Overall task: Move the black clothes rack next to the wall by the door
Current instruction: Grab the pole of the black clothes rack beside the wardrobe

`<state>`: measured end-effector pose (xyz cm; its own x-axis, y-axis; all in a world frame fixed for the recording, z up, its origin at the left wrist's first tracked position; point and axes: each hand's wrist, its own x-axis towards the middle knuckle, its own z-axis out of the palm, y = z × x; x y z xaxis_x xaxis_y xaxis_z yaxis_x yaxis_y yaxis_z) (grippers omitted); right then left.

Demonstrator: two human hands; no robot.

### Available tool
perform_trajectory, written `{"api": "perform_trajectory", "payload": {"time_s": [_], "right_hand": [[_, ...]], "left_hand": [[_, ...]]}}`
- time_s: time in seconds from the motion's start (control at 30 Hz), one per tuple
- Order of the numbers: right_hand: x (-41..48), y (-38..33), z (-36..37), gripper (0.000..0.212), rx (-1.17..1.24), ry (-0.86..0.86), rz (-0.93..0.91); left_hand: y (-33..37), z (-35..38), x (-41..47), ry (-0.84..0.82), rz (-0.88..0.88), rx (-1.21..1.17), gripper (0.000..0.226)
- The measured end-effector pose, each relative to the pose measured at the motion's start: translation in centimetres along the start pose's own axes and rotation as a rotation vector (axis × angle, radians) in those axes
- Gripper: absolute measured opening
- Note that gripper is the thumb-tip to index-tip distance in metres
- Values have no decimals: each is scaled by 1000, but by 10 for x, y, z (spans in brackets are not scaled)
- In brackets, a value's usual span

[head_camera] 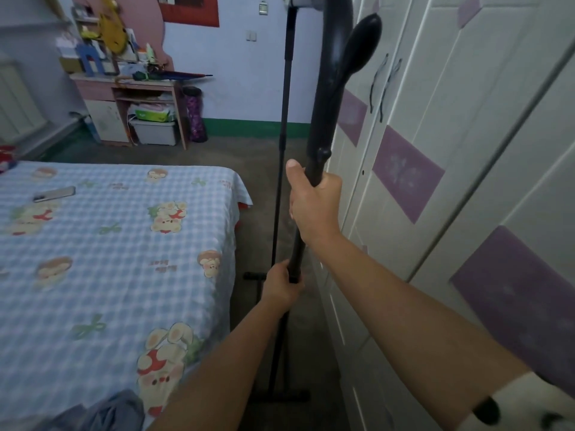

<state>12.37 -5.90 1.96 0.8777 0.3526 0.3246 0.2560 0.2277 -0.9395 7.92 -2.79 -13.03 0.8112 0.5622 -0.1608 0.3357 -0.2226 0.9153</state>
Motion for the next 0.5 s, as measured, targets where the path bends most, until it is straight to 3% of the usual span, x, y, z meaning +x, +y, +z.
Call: {"api": "perform_trajectory", "payload": {"time_s": [0.5], "right_hand": [[129,49,20,37,42,-42,-4]], "left_hand": [[21,-6,137,21,25,34,30]]}}
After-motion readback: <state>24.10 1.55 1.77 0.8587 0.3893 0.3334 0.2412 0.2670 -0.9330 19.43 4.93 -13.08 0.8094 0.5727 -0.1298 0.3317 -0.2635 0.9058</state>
